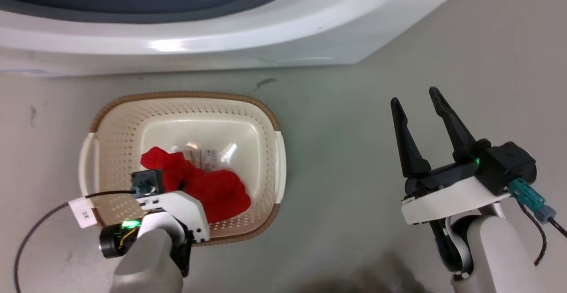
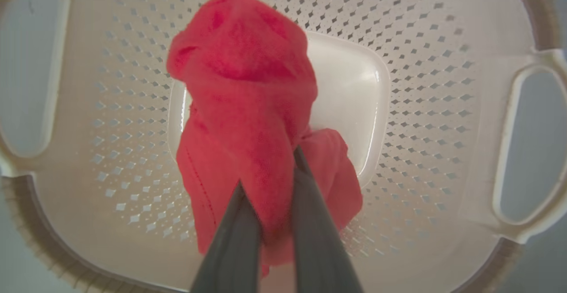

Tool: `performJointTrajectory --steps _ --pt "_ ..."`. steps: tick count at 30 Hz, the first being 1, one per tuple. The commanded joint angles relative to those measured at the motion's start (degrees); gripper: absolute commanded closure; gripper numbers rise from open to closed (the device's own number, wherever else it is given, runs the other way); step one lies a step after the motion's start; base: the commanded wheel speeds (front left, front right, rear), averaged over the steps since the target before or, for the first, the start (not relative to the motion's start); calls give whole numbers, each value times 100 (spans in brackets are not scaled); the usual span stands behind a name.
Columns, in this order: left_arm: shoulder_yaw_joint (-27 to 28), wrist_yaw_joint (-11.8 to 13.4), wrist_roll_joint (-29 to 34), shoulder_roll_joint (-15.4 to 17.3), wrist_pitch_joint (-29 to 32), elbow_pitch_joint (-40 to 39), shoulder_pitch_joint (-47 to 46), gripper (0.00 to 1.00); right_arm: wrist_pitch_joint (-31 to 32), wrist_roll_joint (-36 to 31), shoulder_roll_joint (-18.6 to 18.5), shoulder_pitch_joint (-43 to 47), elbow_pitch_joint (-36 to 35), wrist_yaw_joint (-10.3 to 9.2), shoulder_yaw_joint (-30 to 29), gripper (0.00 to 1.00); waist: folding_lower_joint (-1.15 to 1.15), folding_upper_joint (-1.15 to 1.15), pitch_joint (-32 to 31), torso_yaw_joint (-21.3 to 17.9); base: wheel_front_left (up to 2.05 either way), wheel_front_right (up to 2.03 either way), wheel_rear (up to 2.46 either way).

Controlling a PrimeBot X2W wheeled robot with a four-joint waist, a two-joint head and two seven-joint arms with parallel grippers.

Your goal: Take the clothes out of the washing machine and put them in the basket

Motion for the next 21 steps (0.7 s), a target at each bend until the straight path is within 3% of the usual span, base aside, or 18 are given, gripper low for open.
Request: performJointTrajectory --steps 1,4,5,6,10,15,21 --pt "6 18 -21 45 21 61 -73 100 -33 25 3 -90 20 -4 14 0 -1 0 266 -210 0 0 0" --pt "7 -54 -57 104 89 299 -220 100 -120 74 2 -166 134 -4 29 0 -1 0 349 -271 0 0 0" --pt "26 -50 -90 116 90 338 -248 59 -142 88 3 -182 171 -4 27 0 -1 0 350 -276 0 0 0" --pt "35 -51 -101 121 75 371 -258 0 -161 94 3 -195 228 -4 17 0 -1 0 324 -275 0 0 0" --pt "86 -86 -182 129 -36 452 -108 0 -245 82 3 -182 449 -4 -28 0 -1 0 -21 -226 0 0 0" --pt "106 -148 -210 87 -153 349 302 0 -308 49 1 39 661 -4 -48 0 -1 0 -878 -167 0 0 0" --pt "216 -117 -53 75 -155 -755 1158 0 -265 11 1 401 690 -4 -145 0 -1 0 -1861 -114 0 0 0"
